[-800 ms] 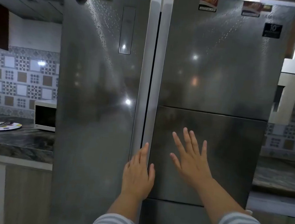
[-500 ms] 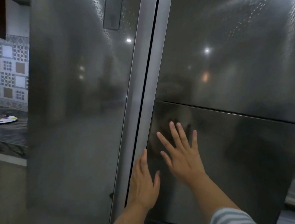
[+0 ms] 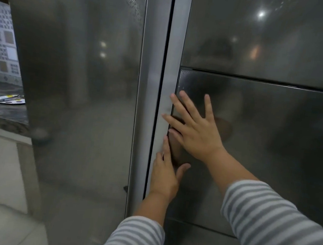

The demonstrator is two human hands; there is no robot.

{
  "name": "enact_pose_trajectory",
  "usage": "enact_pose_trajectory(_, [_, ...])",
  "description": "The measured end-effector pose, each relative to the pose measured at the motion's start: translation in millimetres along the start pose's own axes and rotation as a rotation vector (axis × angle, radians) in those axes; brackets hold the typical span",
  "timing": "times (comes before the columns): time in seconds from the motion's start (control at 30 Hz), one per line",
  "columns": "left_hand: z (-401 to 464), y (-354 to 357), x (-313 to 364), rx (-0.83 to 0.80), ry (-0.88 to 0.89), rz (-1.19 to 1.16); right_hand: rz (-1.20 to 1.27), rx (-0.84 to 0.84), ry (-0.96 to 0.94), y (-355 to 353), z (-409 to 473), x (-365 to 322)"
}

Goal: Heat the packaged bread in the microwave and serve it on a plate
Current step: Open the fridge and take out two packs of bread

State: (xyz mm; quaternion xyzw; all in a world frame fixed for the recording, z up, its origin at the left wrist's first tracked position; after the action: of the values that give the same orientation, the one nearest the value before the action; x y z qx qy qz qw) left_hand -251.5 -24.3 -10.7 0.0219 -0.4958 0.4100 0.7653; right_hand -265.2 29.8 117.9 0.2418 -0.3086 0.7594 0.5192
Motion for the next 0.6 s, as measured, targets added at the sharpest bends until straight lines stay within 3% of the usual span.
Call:
enact_pose_trajectory(0.4, [1, -4, 8, -0.056, -0.121, 0.026, -0.068, 0.016, 0.038, -6, -8, 1])
enact_pose_trajectory(0.6, [-30, -16, 18, -0.043, -0.095, 0.083, -0.057, -0.010, 0.032, -33, -14, -3])
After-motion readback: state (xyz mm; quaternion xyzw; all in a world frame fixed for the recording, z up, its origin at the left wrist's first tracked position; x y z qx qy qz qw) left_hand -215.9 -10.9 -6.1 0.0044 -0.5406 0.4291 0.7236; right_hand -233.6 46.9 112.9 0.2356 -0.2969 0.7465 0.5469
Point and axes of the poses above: each hand's wrist, its own z-axis towards the middle knuckle, its own y-axis out of the palm, x = y × z, the point moved 8 cm from there along z, towards the middle knuckle, and after that the axes turned 9 degrees about -z, right-handed, at the moved point
